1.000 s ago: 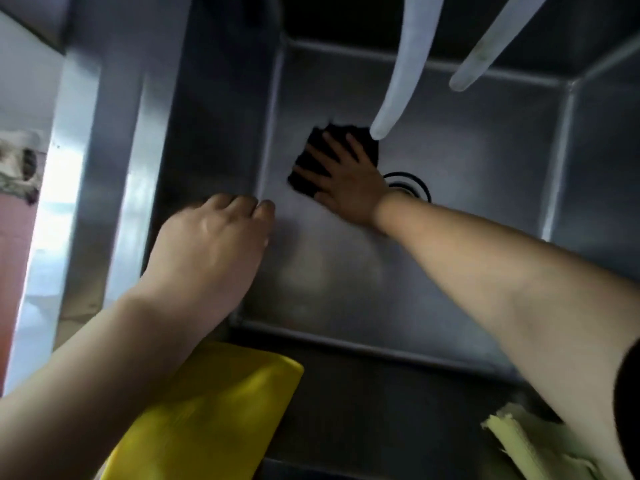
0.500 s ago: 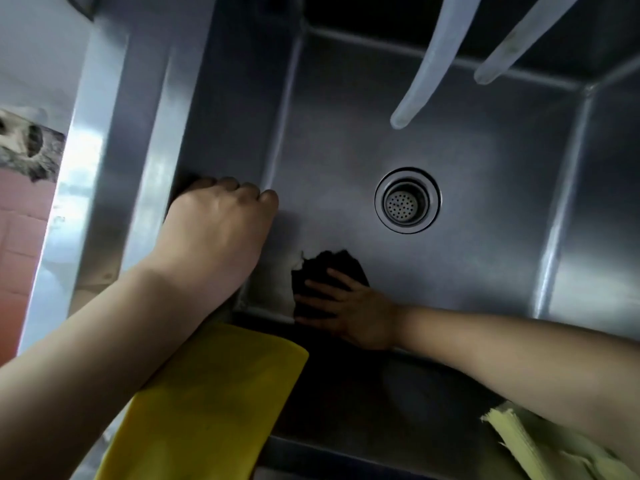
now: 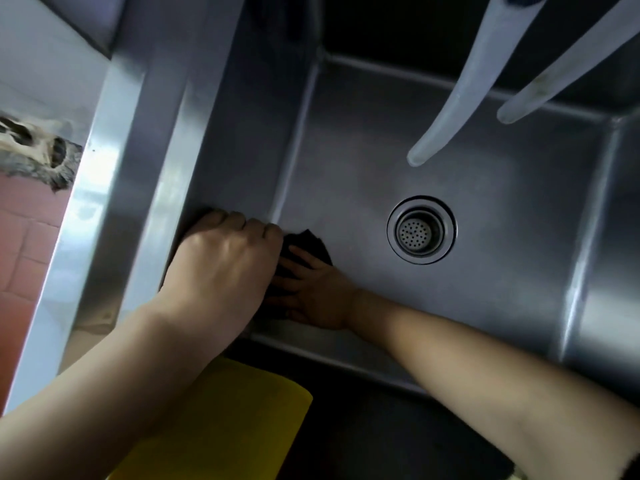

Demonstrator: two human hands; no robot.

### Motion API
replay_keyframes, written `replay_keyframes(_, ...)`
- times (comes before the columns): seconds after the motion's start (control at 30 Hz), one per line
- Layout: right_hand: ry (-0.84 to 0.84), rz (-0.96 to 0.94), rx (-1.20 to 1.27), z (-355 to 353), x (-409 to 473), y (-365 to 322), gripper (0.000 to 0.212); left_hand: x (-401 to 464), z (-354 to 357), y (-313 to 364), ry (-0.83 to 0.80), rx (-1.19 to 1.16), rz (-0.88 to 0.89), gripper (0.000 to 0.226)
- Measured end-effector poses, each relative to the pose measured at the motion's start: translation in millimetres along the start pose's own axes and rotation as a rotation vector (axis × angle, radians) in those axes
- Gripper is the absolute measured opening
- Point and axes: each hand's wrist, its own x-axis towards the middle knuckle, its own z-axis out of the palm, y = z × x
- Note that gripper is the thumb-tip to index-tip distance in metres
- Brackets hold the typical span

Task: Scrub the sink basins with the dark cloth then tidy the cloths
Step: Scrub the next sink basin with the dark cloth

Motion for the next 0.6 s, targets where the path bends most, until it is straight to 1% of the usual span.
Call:
replay_keyframes(0.13,0.020,0.092,-0.004,-8.3,9.6,39.5,0.044,2.4,-1.3,0.9,0.005,0.016,-0.011,0.023)
replay_keyframes(0.23,-0.032,0.248,-0.097,-19.6,17.6,88.9,0.051,2.6,-0.6,2.1,-0.010,0.025,0.004,0.029)
replay_keyframes(0.37,-0.127,0.450,-0.172,-52.9,30.9,153.5,0.054,5.0,-1.2,2.0,-0.013,0.014,-0.010,0.020)
replay_keyframes(0.47,-0.132,0.512,-0.226,-68.6,32.6,187.0,0.054,5.9,1.1,2.8,-0.023,0.028,-0.033,0.014)
replay_keyframes(0.5,-0.128,0.561,-0.227,-69.7,29.5,197.1,0.056,6.3,2.0,3.2,-0.023,0.027,-0.040,0.013)
replay_keyframes(0.57,-0.151,0.727,-0.165,-76.6,16.2,205.1,0.069,8.8,3.6,4.7,-0.026,0.008,-0.038,0.014)
replay_keyframes(0.6,-0.123,0.794,-0.141,-79.5,3.9,208.5,0.078,11.0,4.0,6.3,-0.034,-0.004,-0.033,0.013)
